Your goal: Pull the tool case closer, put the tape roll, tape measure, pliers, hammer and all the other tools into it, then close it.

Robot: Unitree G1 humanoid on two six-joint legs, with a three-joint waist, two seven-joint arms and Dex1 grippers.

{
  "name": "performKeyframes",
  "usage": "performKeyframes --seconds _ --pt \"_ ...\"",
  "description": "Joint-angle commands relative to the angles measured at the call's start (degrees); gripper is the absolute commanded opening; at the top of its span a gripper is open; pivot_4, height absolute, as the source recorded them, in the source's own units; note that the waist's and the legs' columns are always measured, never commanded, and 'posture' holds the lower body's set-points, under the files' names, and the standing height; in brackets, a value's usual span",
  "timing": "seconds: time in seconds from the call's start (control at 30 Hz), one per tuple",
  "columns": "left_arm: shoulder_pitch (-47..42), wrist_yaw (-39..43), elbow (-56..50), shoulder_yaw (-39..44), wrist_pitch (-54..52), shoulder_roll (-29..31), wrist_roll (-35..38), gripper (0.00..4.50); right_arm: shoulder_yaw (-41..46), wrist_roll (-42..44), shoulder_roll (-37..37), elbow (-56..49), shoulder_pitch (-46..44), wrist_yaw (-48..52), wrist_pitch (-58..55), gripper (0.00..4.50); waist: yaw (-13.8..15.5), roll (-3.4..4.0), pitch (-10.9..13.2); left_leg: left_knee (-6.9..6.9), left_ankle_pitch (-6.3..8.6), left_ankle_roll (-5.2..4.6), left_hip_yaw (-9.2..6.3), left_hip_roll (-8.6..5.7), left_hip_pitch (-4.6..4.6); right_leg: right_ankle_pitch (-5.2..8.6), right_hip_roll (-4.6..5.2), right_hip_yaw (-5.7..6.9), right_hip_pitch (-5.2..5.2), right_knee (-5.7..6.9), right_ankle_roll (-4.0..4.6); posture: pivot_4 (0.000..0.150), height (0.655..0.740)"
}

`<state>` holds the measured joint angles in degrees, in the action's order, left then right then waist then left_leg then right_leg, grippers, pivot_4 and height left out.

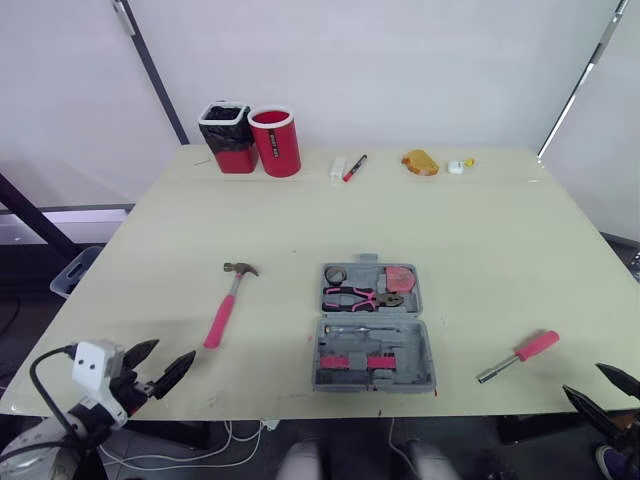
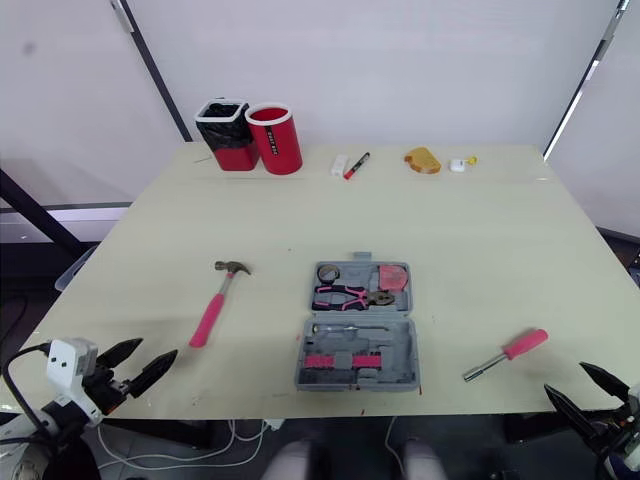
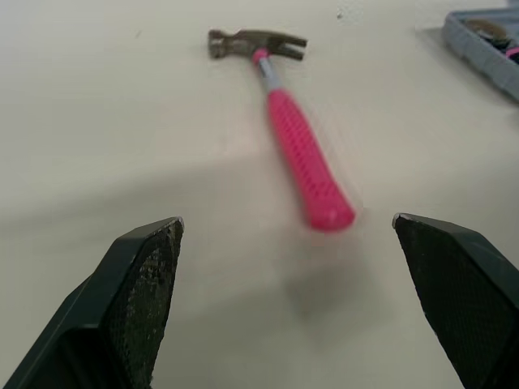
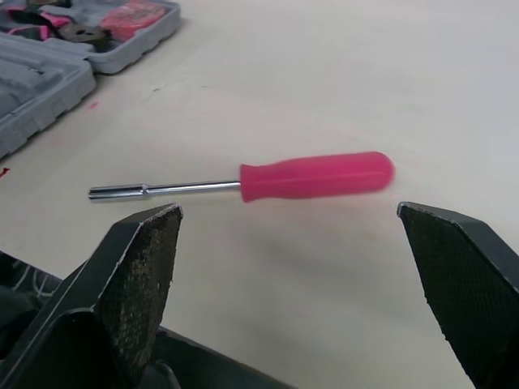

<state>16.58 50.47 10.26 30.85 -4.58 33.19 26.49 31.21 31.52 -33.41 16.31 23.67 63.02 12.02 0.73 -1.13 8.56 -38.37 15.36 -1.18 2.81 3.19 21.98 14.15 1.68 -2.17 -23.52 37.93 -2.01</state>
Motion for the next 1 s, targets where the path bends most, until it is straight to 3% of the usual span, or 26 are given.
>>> performKeyframes --seconds 0.03,0.23,0.63,1.0 --pt "0.4 -1.5 -0.5 1.4 1.4 -0.4 0.3 4.41 2.4 0.8 -0.2 0.8 0.2 0.5 1.9 4.50 0.0 0.00 0.0 0.00 0.00 0.00 0.00 0.00 -0.01 0.00 0.00 -0.02 0.00 0.00 0.00 0.150 0.7400" --pt "-2.5 -5.1 -0.6 -1.4 1.0 -0.4 -2.6 4.41 0.8 0.7 -1.4 -1.0 -2.0 3.7 2.7 4.50 -0.1 0.01 0.0 0.03 0.00 0.00 0.05 -0.02 -0.04 0.00 -0.03 -0.11 -0.01 0.00 -0.01 0.150 0.7400" --pt "-14.1 -16.0 -4.5 -8.8 -10.9 0.2 -7.2 4.41 -9.9 3.7 -3.4 -23.0 -8.7 5.0 -9.1 4.50 -0.1 -0.04 0.0 0.05 0.00 0.00 0.08 -0.04 -0.04 -0.11 -0.11 -0.14 0.00 0.02 0.13 0.150 0.7400" --pt "-30.3 -23.1 7.2 -15.7 -15.3 -2.7 -12.2 4.41 -17.9 2.8 -4.6 -29.3 -21.6 2.3 -16.2 4.50 0.0 -0.09 0.0 0.05 0.00 -0.01 0.11 -0.10 0.10 -0.28 -0.22 -0.02 -0.01 -0.02 -0.02 0.150 0.7400"
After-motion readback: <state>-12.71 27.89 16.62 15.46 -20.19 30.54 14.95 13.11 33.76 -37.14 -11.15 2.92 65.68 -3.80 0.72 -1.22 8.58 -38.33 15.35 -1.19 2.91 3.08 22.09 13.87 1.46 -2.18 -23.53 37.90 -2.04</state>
